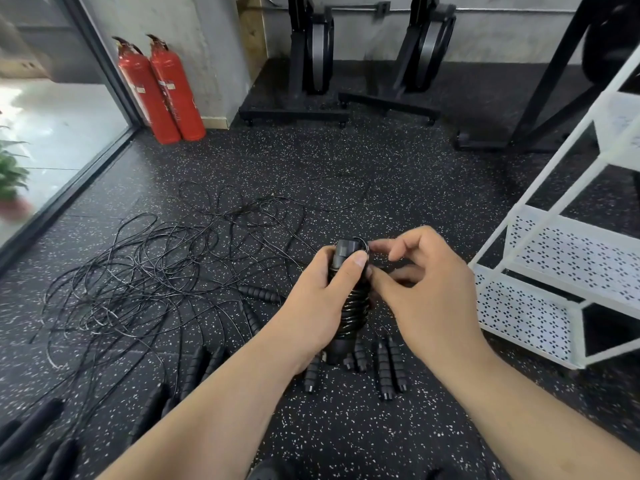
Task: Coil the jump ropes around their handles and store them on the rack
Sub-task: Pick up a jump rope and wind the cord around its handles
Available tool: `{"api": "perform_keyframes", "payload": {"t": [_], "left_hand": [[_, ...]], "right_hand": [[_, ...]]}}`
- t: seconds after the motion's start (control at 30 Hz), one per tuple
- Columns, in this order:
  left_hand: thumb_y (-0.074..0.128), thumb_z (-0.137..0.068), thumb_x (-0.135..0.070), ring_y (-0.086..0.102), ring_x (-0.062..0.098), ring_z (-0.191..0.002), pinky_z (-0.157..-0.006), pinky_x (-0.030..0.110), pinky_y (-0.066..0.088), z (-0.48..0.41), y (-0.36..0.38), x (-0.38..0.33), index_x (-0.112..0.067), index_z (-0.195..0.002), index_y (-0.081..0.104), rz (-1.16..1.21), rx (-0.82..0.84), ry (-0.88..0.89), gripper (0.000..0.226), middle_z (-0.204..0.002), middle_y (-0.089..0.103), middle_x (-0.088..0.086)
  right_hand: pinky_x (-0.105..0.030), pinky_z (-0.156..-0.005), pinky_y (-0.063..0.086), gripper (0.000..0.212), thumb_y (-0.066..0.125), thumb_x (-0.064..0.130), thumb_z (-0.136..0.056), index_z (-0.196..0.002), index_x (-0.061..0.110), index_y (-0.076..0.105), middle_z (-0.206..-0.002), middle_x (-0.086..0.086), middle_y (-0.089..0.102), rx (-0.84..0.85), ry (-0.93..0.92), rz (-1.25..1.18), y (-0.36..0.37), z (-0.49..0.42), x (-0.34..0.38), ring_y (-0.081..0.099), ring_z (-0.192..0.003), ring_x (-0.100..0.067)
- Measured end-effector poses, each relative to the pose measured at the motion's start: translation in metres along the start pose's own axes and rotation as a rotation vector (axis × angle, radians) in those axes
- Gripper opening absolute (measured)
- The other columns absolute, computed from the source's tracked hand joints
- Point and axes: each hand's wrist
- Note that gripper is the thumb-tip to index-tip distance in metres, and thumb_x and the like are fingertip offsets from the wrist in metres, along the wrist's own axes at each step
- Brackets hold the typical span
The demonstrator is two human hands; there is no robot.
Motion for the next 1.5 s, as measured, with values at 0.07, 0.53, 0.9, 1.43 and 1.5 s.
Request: {"api": "perform_keyframes", "payload": {"t": [0.07,0.53,0.9,1.43,1.5], "left_hand": [[0.059,-0.107,-0.046,0.071,0.012,-0.089,-0.084,0.041,0.063,0.000,-0.002,0.000,-0.027,-0.119,0.067,0.003,0.003,-0.001,0.024,-0.099,0.076,-0.002],[0.057,-0.106,-0.051,0.054,-0.010,-0.076,-0.071,0.016,0.040,-0.004,-0.015,0.008,-0.032,-0.115,0.062,-0.335,-0.015,0.064,0.022,-0.092,0.064,-0.017],[0.066,-0.094,-0.066,0.069,0.014,-0.094,-0.093,0.046,0.058,-0.007,-0.002,0.010,-0.029,-0.116,0.070,-0.013,-0.090,-0.002,0.043,-0.099,0.075,-0.006],[0.077,-0.087,-0.067,0.074,0.035,-0.115,-0.100,0.058,0.060,-0.004,0.003,0.004,-0.019,-0.121,0.072,0.218,-0.114,-0.179,0.059,-0.117,0.079,0.009],[0.075,-0.087,-0.067,0.076,0.025,-0.104,-0.091,0.048,0.064,-0.009,0.002,0.006,-0.025,-0.115,0.070,0.097,-0.198,-0.077,0.051,-0.109,0.079,0.000]], "right_hand": [[-0.019,-0.073,0.057,0.035,0.084,0.012,-0.089,-0.084,0.025,0.052,-0.103,0.025,0.078,-0.023,-0.025,0.003,0.002,0.004,0.001,0.075,-0.080,-0.004],[-0.022,-0.053,0.038,0.028,0.057,0.011,-0.100,-0.096,0.031,0.038,-0.070,0.005,0.051,0.242,0.002,0.213,0.018,0.003,-0.005,0.042,-0.055,-0.006],[-0.026,-0.046,0.023,0.018,0.047,0.001,-0.105,-0.097,0.016,0.042,-0.063,-0.001,0.034,0.269,0.284,-0.449,0.014,0.001,0.002,0.028,-0.054,-0.014],[-0.018,-0.041,0.024,0.033,0.062,0.007,-0.104,-0.083,0.025,0.043,-0.071,0.006,0.042,0.455,0.418,-0.639,-0.016,-0.028,-0.011,0.029,-0.051,-0.006],[-0.020,-0.041,0.024,0.034,0.061,0.007,-0.105,-0.083,0.024,0.042,-0.067,0.005,0.039,0.353,0.440,-0.609,-0.003,-0.020,-0.009,0.028,-0.050,-0.008]]}}
Point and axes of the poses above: each hand's wrist, its own z-axis away from the middle knuckle, its own y-axis out of the palm, x = y × z
